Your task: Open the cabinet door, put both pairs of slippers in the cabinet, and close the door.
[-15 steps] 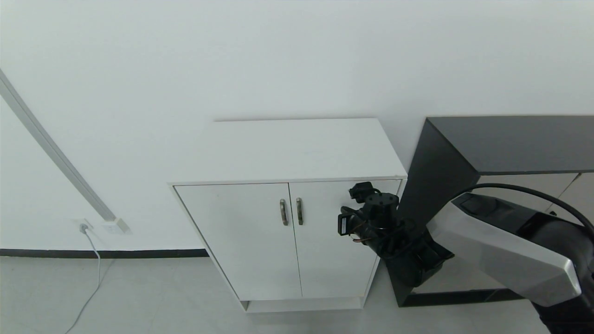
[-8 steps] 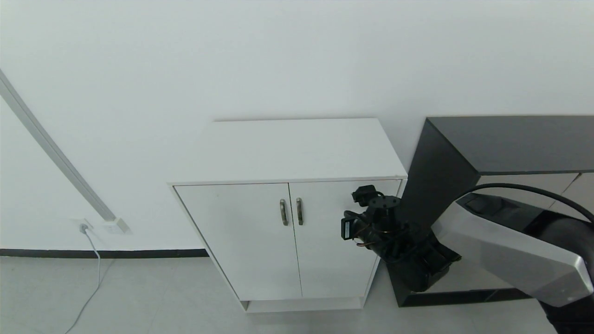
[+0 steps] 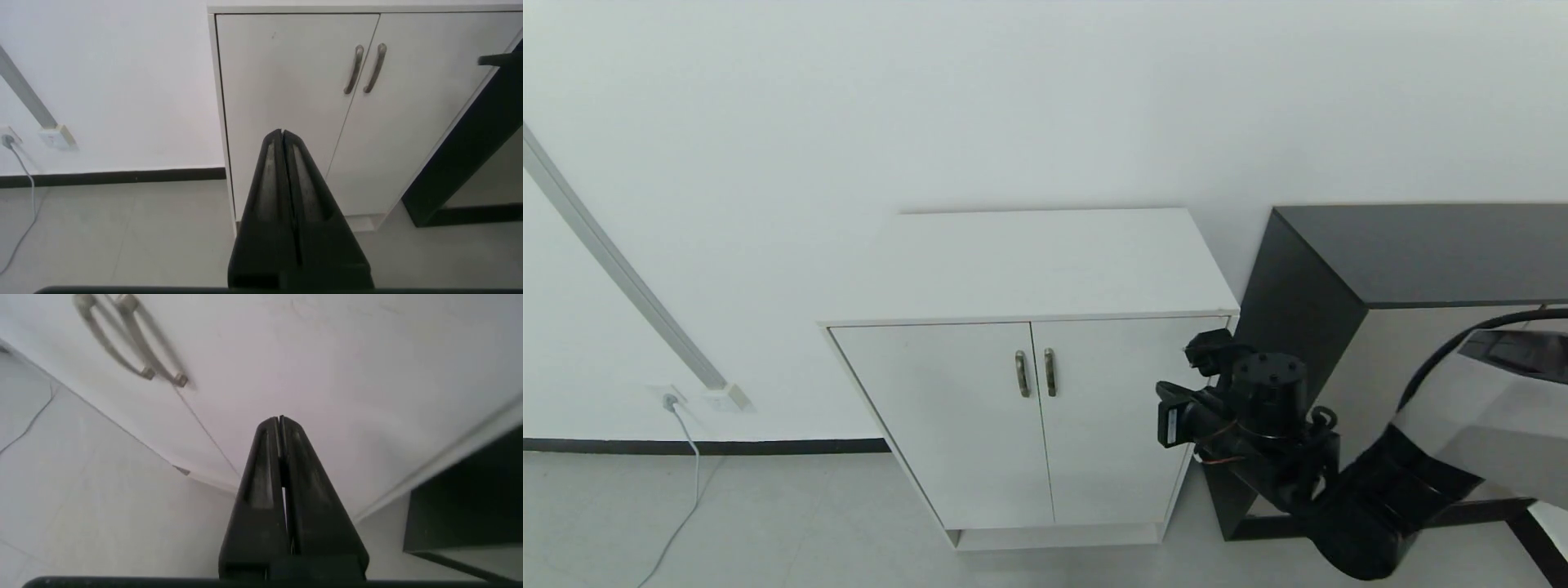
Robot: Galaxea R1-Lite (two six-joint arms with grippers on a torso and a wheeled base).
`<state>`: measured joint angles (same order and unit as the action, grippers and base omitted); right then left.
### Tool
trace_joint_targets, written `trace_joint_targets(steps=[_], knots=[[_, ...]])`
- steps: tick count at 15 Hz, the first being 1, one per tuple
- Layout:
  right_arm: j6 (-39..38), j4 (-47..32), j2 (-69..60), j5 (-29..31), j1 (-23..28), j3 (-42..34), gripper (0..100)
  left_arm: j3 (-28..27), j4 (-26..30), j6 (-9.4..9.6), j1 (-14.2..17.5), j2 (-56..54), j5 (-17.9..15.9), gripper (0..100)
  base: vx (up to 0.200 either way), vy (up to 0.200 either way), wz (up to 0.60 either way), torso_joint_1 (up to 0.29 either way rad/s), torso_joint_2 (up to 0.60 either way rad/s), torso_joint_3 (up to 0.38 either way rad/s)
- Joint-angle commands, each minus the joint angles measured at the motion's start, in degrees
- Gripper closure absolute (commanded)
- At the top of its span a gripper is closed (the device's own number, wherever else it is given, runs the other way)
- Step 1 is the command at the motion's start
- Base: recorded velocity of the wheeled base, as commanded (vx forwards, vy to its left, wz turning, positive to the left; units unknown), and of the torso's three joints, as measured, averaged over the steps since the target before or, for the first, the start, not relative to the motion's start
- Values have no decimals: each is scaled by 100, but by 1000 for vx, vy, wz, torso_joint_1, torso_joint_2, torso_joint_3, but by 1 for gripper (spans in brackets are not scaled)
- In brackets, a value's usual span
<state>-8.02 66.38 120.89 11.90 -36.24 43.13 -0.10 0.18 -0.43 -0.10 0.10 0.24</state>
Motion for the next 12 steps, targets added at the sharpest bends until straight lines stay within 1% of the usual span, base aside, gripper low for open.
trace_joint_targets(steps=[1, 2, 4, 5, 6, 7, 9, 12], knots=[[2, 235, -962, 296, 179, -920, 100, 1, -1, -1, 1, 8, 2, 100, 0, 0, 0, 0, 0, 0], [2, 262, -1165, 506, 328, -1219, 100, 1, -1, -1, 1, -1, 2, 100, 0, 0, 0, 0, 0, 0], [-15, 253, -1490, 1139, 583, -1843, 100, 1, -1, -1, 1, 8, 2, 100, 0, 0, 0, 0, 0, 0], [-42, 279, -1525, 1596, 654, -2177, 100, 1, -1, -1, 1, 8, 2, 100, 0, 0, 0, 0, 0, 0], [-59, 323, -1543, 1860, 680, -2353, 100, 1, -1, -1, 1, 8, 2, 100, 0, 0, 0, 0, 0, 0], [-50, 604, -1595, 2299, 680, -2766, 100, 1, -1, -1, 1, 8, 2, 100, 0, 0, 0, 0, 0, 0], [11, 1132, -1841, 2423, 706, -3408, 100, 1, -1, -1, 1, -1, 2, 100, 0, 0, 0, 0, 0, 0], [90, 1202, -2492, 2423, 706, -4208, 100, 1, -1, -1, 1, 8, 2, 100, 0, 0, 0, 0, 0, 0]])
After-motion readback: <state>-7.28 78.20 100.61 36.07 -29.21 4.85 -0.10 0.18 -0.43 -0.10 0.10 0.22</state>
